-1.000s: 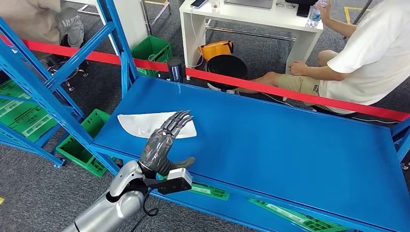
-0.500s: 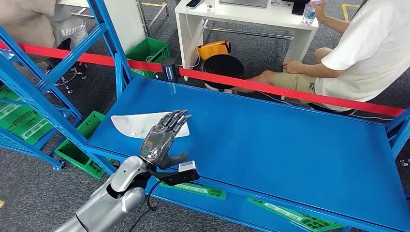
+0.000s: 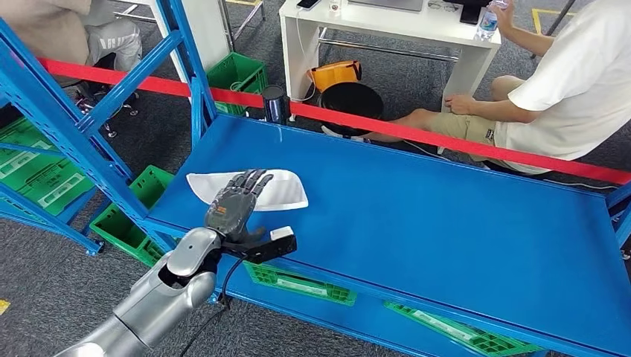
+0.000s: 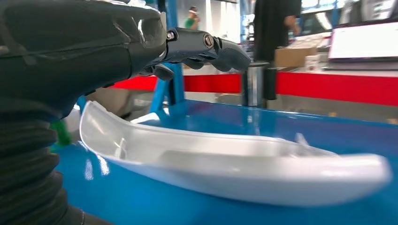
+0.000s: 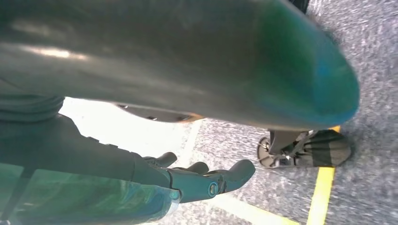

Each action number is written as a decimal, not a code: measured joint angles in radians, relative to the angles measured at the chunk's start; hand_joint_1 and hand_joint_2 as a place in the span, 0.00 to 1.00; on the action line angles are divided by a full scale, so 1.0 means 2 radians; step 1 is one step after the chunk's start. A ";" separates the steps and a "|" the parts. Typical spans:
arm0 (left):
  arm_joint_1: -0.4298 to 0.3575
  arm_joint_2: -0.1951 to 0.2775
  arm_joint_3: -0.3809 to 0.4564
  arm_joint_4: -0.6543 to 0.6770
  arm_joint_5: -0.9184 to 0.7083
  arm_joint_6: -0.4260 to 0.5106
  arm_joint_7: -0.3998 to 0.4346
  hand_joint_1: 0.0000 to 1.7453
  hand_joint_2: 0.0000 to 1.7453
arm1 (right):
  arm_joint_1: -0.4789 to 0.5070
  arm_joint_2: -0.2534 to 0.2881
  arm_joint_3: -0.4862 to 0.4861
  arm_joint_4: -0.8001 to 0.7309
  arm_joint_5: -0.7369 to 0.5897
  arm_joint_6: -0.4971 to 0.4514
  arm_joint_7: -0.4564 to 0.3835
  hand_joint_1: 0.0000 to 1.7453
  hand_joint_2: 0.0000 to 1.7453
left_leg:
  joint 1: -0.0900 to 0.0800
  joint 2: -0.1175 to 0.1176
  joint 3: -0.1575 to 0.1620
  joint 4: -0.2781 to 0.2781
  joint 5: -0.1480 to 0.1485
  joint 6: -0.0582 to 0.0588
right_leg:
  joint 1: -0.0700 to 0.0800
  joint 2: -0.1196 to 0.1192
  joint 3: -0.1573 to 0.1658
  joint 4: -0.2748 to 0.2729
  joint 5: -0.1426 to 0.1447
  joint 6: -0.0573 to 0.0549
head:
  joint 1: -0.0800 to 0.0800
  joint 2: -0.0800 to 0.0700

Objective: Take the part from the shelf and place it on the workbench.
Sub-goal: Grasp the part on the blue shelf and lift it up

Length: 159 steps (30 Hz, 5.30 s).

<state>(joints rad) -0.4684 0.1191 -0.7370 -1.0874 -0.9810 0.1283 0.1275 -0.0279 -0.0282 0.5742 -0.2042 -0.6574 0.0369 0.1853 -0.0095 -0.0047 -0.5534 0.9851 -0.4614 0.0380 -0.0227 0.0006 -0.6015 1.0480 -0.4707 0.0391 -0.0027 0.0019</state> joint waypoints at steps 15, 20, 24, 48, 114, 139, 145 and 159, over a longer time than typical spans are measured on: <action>-0.015 0.004 0.017 0.038 -0.006 0.000 0.006 0.00 1.00 | -0.005 0.002 0.003 0.000 0.001 -0.001 0.001 0.00 0.00 | 0.008 0.001 -0.026 0.036 -0.001 -0.014 | 0.000 0.004 0.013 -0.021 0.006 -0.018 | -0.001 0.000; -0.018 0.005 0.020 0.039 -0.007 0.000 0.008 0.00 1.00 | -0.005 0.004 0.004 0.000 0.002 0.000 0.001 0.00 0.00 | 0.006 0.001 -0.011 0.001 0.007 -0.003 | 0.001 0.003 0.006 -0.019 0.006 -0.009 | -0.001 0.000; -0.017 0.006 0.026 0.040 -0.009 0.003 0.013 0.00 1.00 | -0.005 0.002 0.008 0.000 0.004 0.002 0.005 0.00 0.00 | 0.006 0.002 -0.010 -0.006 0.013 0.003 | 0.001 0.002 -0.043 0.084 -0.041 -0.013 | 0.000 0.000; -0.064 0.006 0.077 0.135 0.021 -0.027 -0.005 0.00 1.00 | -0.017 -0.003 0.016 0.000 0.002 0.006 0.019 0.00 0.00 | 0.004 0.000 -0.019 0.010 0.007 -0.007 | 0.002 0.004 0.010 -0.021 0.005 -0.016 | -0.001 0.000; -0.088 -0.006 0.086 0.156 0.062 -0.035 -0.014 1.00 1.00 | -0.015 -0.003 0.016 0.000 -0.007 0.000 0.015 0.00 0.00 | 0.007 0.003 -0.009 -0.003 0.013 0.002 | -0.001 0.002 -0.017 0.036 -0.023 -0.011 | -0.001 0.000; -0.066 -0.002 0.098 0.088 0.159 -0.058 -0.053 1.00 1.00 | -0.015 -0.005 0.016 0.000 -0.007 0.000 0.014 0.00 0.00 | 0.007 0.000 -0.018 0.015 0.003 -0.013 | -0.001 0.003 0.001 -0.014 0.009 -0.014 | -0.002 0.000; -0.047 -0.012 0.107 0.037 0.256 -0.041 -0.115 1.00 1.00 | -0.008 -0.005 0.016 0.000 -0.015 0.001 0.006 0.00 0.00 | 0.007 0.002 -0.014 0.000 0.012 0.003 | -0.001 0.002 -0.033 0.051 -0.023 -0.011 | 0.000 0.000; 0.015 -0.027 0.133 -0.083 0.450 -0.103 -0.161 1.00 1.00 | 0.004 -0.008 0.016 0.000 -0.020 0.001 -0.002 0.00 0.00 | 0.005 0.001 -0.032 0.042 -0.018 -0.015 | -0.004 0.001 0.007 -0.020 0.007 -0.016 | -0.002 0.000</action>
<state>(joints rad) -0.4393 0.0651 -0.4708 -1.2539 -0.0805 -0.0772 -0.1949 -0.0198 -0.0443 0.6067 -0.2041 -0.6967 0.0382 0.1818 0.0012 -0.0034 -0.6181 1.0696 -0.4973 0.0088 -0.0304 0.0022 -0.5876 1.0089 -0.4570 0.0075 -0.0059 0.0019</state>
